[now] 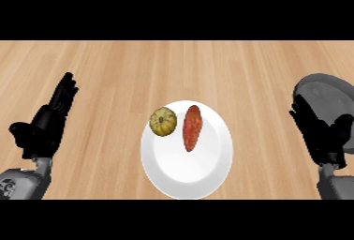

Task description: Pick the sweet potato from the plate and place it in the pan

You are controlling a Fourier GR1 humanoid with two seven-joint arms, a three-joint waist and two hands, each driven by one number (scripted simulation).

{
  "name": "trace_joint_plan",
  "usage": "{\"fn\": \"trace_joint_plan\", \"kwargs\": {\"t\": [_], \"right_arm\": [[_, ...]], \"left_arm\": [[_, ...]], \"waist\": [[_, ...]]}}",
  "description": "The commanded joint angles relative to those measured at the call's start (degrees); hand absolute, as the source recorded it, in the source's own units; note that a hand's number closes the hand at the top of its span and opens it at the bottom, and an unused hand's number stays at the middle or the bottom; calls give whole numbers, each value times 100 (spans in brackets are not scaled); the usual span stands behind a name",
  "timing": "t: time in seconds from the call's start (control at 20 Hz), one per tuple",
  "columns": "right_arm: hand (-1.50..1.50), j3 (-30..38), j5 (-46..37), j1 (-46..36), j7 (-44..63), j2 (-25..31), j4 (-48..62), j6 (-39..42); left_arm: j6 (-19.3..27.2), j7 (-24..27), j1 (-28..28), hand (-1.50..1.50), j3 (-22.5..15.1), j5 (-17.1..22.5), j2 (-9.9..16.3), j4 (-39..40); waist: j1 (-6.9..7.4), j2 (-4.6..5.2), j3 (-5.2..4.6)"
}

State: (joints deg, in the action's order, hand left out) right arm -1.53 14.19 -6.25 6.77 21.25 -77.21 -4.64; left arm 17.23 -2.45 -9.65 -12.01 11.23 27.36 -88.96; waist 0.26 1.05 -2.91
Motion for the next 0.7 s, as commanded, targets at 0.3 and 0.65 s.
{"fn": "trace_joint_plan", "kwargs": {"t": [0.3,0.65], "right_arm": [[150,-761,-546,-2068,-242,82,-506,683],[-150,-811,-1411,-684,-1242,409,-1331,459]], "left_arm": [[-119,-519,-18,0,156,787,-516,-109],[-264,-702,286,0,428,901,-412,-272]], "waist": [[242,-101,277],[-56,-134,290]]}}
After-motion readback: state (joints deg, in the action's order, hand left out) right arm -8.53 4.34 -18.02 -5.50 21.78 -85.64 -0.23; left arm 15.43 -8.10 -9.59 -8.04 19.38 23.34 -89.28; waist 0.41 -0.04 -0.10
